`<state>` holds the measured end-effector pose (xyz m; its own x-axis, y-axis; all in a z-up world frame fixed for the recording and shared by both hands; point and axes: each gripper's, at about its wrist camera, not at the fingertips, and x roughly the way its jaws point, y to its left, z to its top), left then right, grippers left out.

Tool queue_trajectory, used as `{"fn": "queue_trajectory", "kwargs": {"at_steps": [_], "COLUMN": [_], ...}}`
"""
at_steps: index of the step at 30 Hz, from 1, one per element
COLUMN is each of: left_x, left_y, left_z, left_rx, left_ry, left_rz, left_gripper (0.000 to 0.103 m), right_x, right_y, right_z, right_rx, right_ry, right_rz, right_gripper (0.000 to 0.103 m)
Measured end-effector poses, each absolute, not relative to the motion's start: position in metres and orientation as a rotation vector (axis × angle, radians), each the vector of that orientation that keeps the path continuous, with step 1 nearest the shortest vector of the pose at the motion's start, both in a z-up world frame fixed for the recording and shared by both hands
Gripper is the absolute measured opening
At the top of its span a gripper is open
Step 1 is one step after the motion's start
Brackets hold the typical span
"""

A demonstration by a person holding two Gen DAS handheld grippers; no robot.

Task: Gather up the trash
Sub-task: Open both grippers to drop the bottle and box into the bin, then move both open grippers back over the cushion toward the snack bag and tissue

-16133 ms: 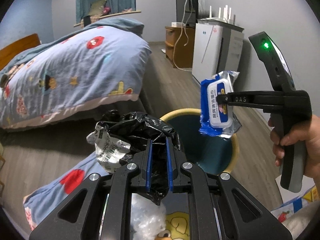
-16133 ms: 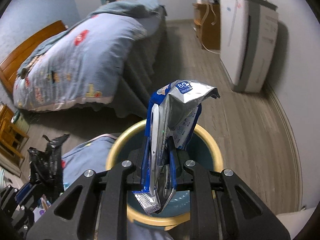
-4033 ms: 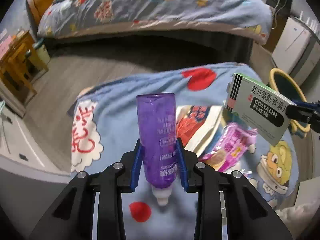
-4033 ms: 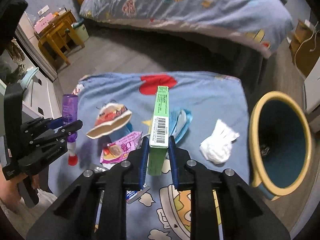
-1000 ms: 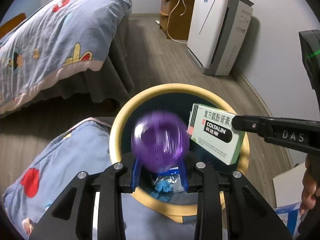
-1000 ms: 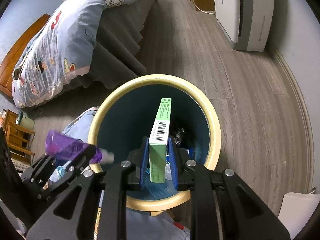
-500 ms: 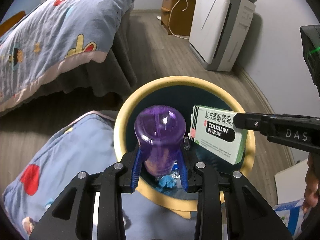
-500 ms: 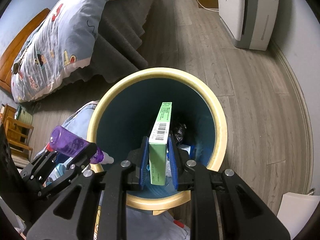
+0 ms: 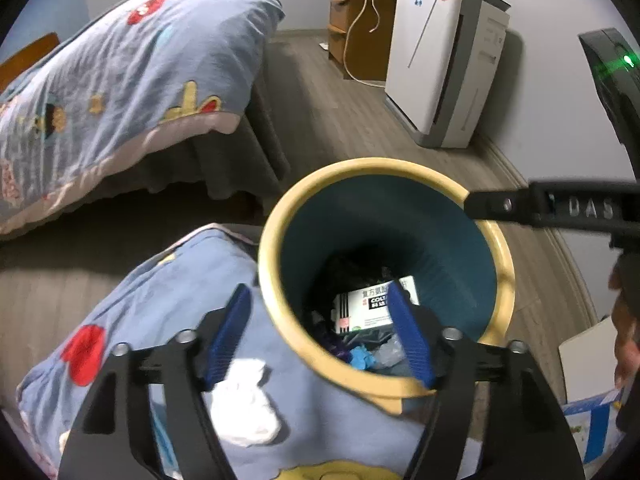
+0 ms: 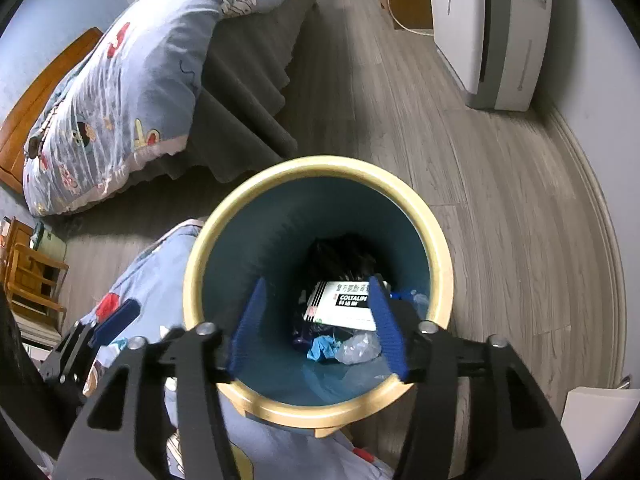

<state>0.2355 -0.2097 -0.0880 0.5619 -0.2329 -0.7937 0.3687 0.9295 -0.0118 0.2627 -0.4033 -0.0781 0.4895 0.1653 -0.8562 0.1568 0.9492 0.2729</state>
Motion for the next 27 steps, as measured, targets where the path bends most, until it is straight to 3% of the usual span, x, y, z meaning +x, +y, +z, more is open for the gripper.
{"fn": "queue_trajectory", "kwargs": {"at_steps": [4, 7, 11, 27], "left_x": [0.221, 0.212, 0.196, 0.113], "left_y": [-0.191, -0.176, -0.144, -0.010], "left_z": [-0.078, -0.070, -0.054, -0.014], "left_rx": [0.165, 0.170, 0.149, 0.104], "left_ry": [0.885, 0.876, 0.865, 0.818], "left_rz": [-0.318, -0.292, -0.249, -0.066], "left_gripper": [0.092, 0.093, 0.094, 0.097], "right_x": [0.262, 0.260, 0.258, 0.233], "right_y": [-0.397, -0.392, -0.381, -0.276], "right_z": [-0.069, -0.059, -0.049, -0.006], "right_rx": [0.335, 0.336, 0.331, 0.096], "right_ry": [1.035, 1.007, 0.995, 0.951], "right_rz": [0.009, 0.004, 0.008, 0.126], "right_gripper": [0.080, 0.092, 0.097, 0.097]}}
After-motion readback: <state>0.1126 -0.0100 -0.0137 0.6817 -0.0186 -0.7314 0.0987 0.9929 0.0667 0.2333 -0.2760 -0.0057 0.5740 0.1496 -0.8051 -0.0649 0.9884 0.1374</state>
